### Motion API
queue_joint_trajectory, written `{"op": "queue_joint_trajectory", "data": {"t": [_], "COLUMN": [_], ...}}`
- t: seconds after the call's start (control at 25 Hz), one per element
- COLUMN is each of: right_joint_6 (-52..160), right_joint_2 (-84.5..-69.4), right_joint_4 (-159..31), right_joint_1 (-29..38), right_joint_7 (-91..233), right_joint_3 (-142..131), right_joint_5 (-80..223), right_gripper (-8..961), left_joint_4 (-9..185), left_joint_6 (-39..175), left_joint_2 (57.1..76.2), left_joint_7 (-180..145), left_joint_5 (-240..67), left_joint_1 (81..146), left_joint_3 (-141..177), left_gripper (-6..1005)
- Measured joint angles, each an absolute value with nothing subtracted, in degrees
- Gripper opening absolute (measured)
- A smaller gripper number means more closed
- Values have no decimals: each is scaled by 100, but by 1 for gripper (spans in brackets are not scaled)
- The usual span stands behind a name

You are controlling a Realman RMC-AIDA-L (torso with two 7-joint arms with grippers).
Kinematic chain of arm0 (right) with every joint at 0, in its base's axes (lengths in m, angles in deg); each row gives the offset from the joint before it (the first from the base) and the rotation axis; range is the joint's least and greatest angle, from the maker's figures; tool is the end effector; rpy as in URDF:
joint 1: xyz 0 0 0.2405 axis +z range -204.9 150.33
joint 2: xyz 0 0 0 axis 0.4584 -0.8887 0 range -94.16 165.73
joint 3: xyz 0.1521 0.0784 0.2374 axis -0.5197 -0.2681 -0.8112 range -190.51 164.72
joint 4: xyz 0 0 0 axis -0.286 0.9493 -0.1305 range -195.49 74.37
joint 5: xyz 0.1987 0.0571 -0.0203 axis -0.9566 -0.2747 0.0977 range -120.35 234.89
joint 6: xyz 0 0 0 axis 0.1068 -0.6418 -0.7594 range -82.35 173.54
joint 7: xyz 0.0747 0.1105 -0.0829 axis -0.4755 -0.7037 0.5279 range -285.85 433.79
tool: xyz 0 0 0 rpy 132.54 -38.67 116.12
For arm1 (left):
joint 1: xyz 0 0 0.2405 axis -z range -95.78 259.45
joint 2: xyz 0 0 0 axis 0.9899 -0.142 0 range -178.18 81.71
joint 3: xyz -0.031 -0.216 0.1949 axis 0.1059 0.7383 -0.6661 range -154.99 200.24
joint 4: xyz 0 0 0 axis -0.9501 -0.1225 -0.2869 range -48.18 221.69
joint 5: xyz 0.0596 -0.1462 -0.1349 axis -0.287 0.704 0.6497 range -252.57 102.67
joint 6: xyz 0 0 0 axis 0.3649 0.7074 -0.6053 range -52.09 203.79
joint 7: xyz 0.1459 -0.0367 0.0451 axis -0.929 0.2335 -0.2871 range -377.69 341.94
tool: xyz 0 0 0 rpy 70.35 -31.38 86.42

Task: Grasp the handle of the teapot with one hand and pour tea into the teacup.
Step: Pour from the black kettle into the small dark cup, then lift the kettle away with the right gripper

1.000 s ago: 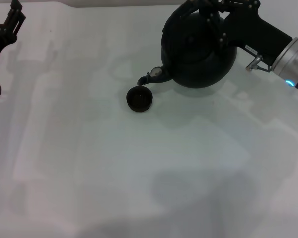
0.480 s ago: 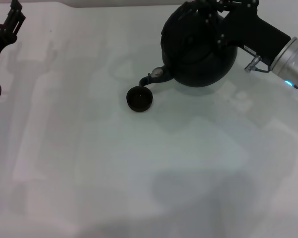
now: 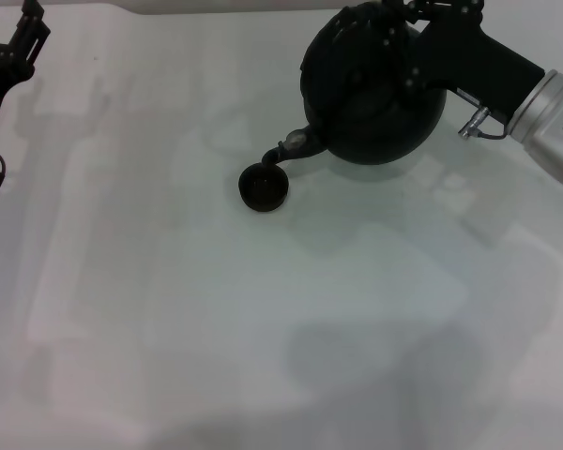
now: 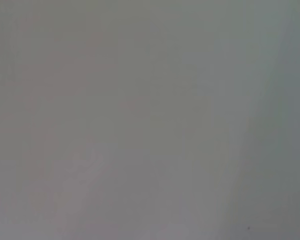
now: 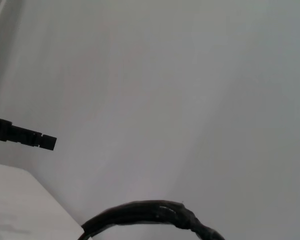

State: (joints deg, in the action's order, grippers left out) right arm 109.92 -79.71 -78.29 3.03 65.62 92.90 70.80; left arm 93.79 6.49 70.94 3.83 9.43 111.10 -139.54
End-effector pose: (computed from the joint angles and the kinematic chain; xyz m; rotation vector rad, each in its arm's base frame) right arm 0.2665 0.3851 -0.0621 -2.1439 -0.1134 0.6678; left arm -0.3456 0.3696 -0.0281 -1.5030 -0.7383 -0.9003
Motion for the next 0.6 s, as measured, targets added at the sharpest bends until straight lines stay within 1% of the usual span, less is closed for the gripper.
{"op": "queue_joint_trajectory", "data": {"t": [0.6], "right_joint_6": [10963], "right_joint_2": [-7979], "right_joint_4": [-7893], "right_joint_1": [273], "right_joint_7": [6779], "right_joint_3": [9310], "right_joint_5": [7045], "right_gripper": [143], "left_joint_4": [9379], "left_joint_6": [651], "left_joint_2": [7094], "left_joint_7": [384], "left_joint_5": [952], "left_joint_1": [11093], "left_joint_3": [-13954], "left_gripper": [876]}}
